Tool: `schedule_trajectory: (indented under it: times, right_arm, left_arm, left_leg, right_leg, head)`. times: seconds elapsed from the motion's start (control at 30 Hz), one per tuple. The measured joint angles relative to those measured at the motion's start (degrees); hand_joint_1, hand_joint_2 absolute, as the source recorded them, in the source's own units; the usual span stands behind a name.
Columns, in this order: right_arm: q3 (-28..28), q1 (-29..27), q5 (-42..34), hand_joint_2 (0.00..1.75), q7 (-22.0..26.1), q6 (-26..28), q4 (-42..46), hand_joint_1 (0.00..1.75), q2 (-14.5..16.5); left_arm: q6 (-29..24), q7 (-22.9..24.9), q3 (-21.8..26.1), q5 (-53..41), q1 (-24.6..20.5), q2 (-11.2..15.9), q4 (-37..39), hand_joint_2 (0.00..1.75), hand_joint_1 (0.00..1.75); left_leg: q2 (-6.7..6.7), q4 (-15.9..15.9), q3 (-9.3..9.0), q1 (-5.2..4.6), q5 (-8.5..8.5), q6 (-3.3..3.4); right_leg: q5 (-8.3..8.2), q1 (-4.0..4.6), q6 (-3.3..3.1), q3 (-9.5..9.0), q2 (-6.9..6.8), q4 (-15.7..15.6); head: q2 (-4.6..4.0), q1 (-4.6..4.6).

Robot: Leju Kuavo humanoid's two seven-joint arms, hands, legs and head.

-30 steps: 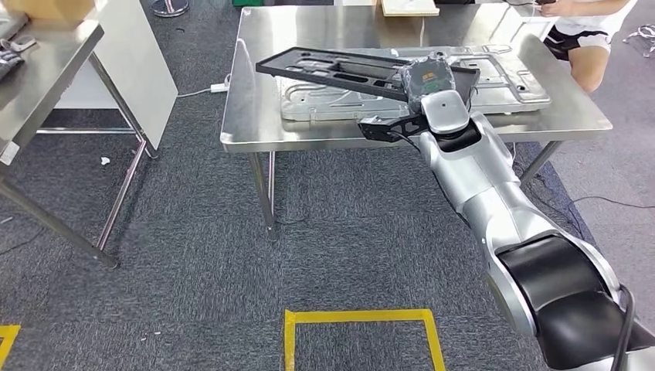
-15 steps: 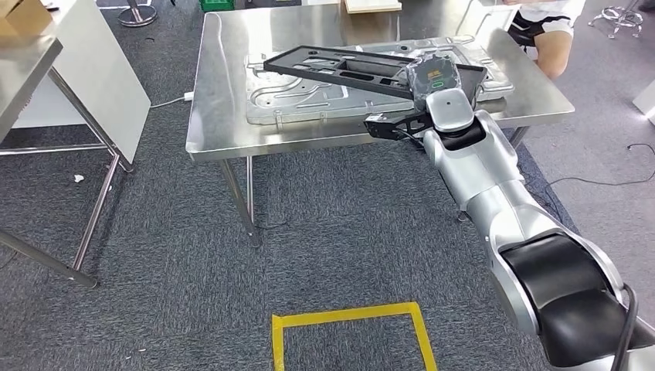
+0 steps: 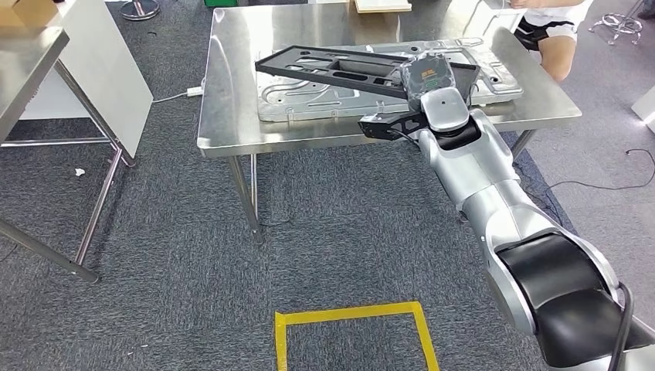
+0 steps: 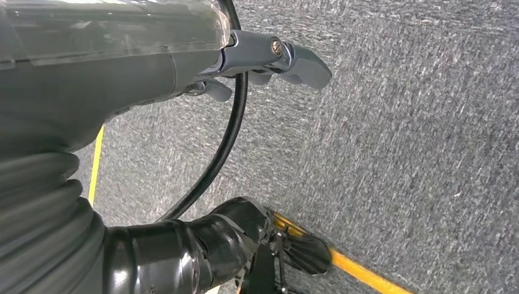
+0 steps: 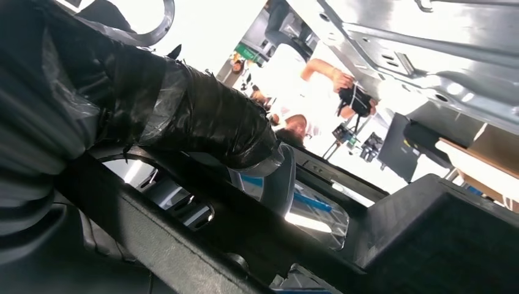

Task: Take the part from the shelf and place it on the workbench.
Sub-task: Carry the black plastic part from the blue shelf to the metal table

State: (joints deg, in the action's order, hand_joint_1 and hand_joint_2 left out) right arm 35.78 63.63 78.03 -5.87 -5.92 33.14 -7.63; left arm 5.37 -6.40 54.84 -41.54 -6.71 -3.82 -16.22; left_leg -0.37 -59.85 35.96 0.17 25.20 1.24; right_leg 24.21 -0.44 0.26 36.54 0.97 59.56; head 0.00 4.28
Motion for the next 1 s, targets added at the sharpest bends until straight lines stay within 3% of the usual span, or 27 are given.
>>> schedule_trajectory:
  times: [0.1,0.17,0.27,0.3,0.33,0.37,0.43,0.47,0.53,0.6,0.67,0.73,0.8,0.83,0.87,0.9,0.97,1.0]
  right_arm:
    - [0.0,0.0,0.1,1.75,0.0,0.0,0.0,1.75,0.1]
    - [0.0,0.1,0.2,1.75,0.0,0.0,0.0,1.75,0.1]
    - [0.0,0.1,0.3,1.75,0.1,0.0,-0.2,1.75,0.2]
    - [0.0,0.1,0.3,1.75,0.1,0.0,-0.3,1.75,0.2]
    - [0.0,0.0,0.4,1.75,0.1,0.0,-0.4,1.75,0.2]
    - [0.0,-0.1,0.4,1.75,0.1,0.0,-0.4,1.75,0.2]
    - [0.0,-0.1,0.5,1.75,0.1,0.0,-0.5,1.75,0.2]
    - [0.0,0.0,0.5,1.75,0.1,0.0,-0.6,1.75,0.2]
    - [0.0,0.0,0.5,1.75,0.1,0.0,-0.6,1.75,0.2]
    - [0.0,0.0,0.6,1.75,0.1,0.1,-0.7,1.75,0.3]
    - [0.0,0.1,0.6,1.75,0.1,0.1,-0.7,1.75,0.4]
    - [0.0,0.2,0.7,1.75,0.1,0.0,-0.7,1.75,0.5]
    - [0.0,0.2,0.7,1.75,0.1,0.0,-0.7,1.75,0.7]
    - [0.0,0.2,0.7,1.75,0.2,0.0,-0.7,1.75,0.8]
    - [0.0,0.1,0.7,1.75,0.2,0.0,-0.7,1.75,0.9]
    - [0.0,0.1,0.7,1.75,0.3,0.0,-0.7,1.75,1.0]
    - [0.0,0.1,0.8,1.75,0.3,0.0,-0.7,1.75,1.2]
    - [0.0,0.2,0.8,1.75,0.3,0.0,-0.7,1.75,1.2]
  left_arm:
    - [-0.5,0.5,0.0,-0.1,0.0,0.0,-0.1,1.75,0.0]
    - [-0.6,0.8,0.0,-0.3,0.0,-0.1,-0.1,1.75,0.0]
    - [-0.7,1.0,0.0,-0.4,0.0,-0.1,-0.2,1.75,0.0]
    - [-0.7,1.1,0.0,-0.4,0.0,-0.2,-0.2,1.75,0.0]
    - [-0.7,1.1,0.0,-0.4,0.1,-0.2,-0.2,1.75,0.0]
    - [-0.7,1.2,0.0,-0.4,0.1,-0.2,-0.2,1.75,0.0]
    - [-0.8,1.2,0.0,-0.5,0.1,-0.3,-0.2,1.75,0.0]
    - [-0.9,1.2,0.0,-0.5,0.1,-0.3,-0.2,1.75,0.0]
    - [-0.9,1.3,0.1,-0.5,0.1,-0.3,-0.3,1.75,0.0]
    - [-1.0,1.3,0.1,-0.5,0.1,-0.4,-0.3,1.75,0.0]
    - [-1.0,1.3,0.1,-0.5,0.0,-0.4,-0.3,1.75,0.0]
    - [-1.0,1.3,0.1,-0.5,0.0,-0.4,-0.4,1.75,0.0]
    - [-1.1,1.3,0.1,-0.5,0.1,-0.4,-0.4,1.75,0.0]
    - [-1.1,1.3,0.1,-0.5,0.1,-0.4,-0.4,1.75,0.0]
    - [-1.1,1.3,0.2,-0.5,0.2,-0.4,-0.4,1.75,0.0]
    - [-1.2,1.3,0.2,-0.5,0.2,-0.4,-0.4,1.75,0.0]
    - [-1.2,1.3,0.3,-0.5,0.3,-0.3,-0.5,1.75,0.0]
    - [-1.3,1.4,0.4,-0.4,0.3,-0.3,-0.6,1.75,0.0]
  left_leg:
    - [0.11,0.6,-0.36,0.2,0.01,0.84]
    - [0.26,1.1,-1.01,0.49,-0.13,1.31]
    - [0.34,1.2,-1.31,0.64,-0.16,1.43]
    - [0.35,1.2,-1.36,0.68,-0.1,1.36]
    - [0.34,1.2,-1.46,0.76,0.02,1.23]
    - [0.33,1.1,-1.63,0.88,0.18,1.03]
    - [0.31,1.0,-2.12,1.2,0.67,0.39]
    - [0.31,1.0,-2.32,1.3,0.87,0.0]
    - [0.33,1.1,-2.49,1.29,1.11,-0.84]
    - [0.36,1.1,-2.74,1.26,1.2,-1.59]
    - [0.38,-0.5,-2.37,1.41,1.82,-2.03]
    - [0.38,-6.0,0.41,1.48,3.88,-2.21]
    - [0.38,-13.2,4.89,1.36,6.4,-2.23]
    - [0.37,-15.2,6.53,1.25,6.64,-2.11]
    - [0.36,-15.0,7.2,1.08,5.62,-1.82]
    - [0.35,-12.6,6.75,0.85,3.48,-1.35]
    - [0.36,-5.0,4.32,0.14,-1.61,0.17]
    - [0.36,-1.7,3.14,-0.23,-2.78,0.79]
  right_leg:
    - [-0.29,-0.08,0.7,-0.02,0.01,0.6]
    - [1.06,-0.15,1.06,0.79,-0.15,2.5]
    - [6.04,-0.56,1.49,5.54,-0.4,12.1]
    - [6.95,-0.73,1.64,7.05,-0.46,14.8]
    - [6.79,-0.9,1.78,7.71,-0.53,15.6]
    - [5.48,-1.06,1.94,7.22,-0.62,14.1]
    - [1.23,-1.31,2.2,3.87,-0.92,6.7]
    - [0.1,-1.15,2.14,2.42,-1.05,3.2]
    - [-0.27,-0.63,1.25,1.23,-1.12,0.3]
    - [-0.24,-0.35,-0.06,0.91,-0.99,0.2]
    - [-0.06,-0.41,-0.97,0.08,-0.94,-0.1]
    - [0.36,-0.33,-1.8,-0.78,-0.86,-0.3]
    - [0.93,0.04,-2.4,-1.42,-0.62,-0.3]
    - [1.25,0.29,-2.59,-1.81,-0.47,-0.3]
    - [1.61,0.57,-2.72,-2.28,-0.33,-0.3]
    - [1.99,0.86,-2.79,-2.84,-0.22,-0.3]
    - [2.81,1.24,-2.85,-3.89,-0.11,-0.4]
    - [3.11,1.26,-2.77,-4.12,-0.07,-0.4]
  head:
    - [0.0,-0.01]
    - [0.0,0.01]
    - [0.0,0.02]
    - [0.0,0.02]
    - [0.0,0.02]
    - [0.0,0.02]
    - [0.0,0.03]
    - [0.0,0.04]
    - [0.0,0.03]
    - [0.0,0.0]
    - [0.0,0.01]
    - [0.0,0.0]
    - [0.0,-0.02]
    - [0.0,-0.02]
    - [0.0,-0.02]
    - [0.0,-0.02]
    - [0.0,0.06]
    - [0.0,0.08]
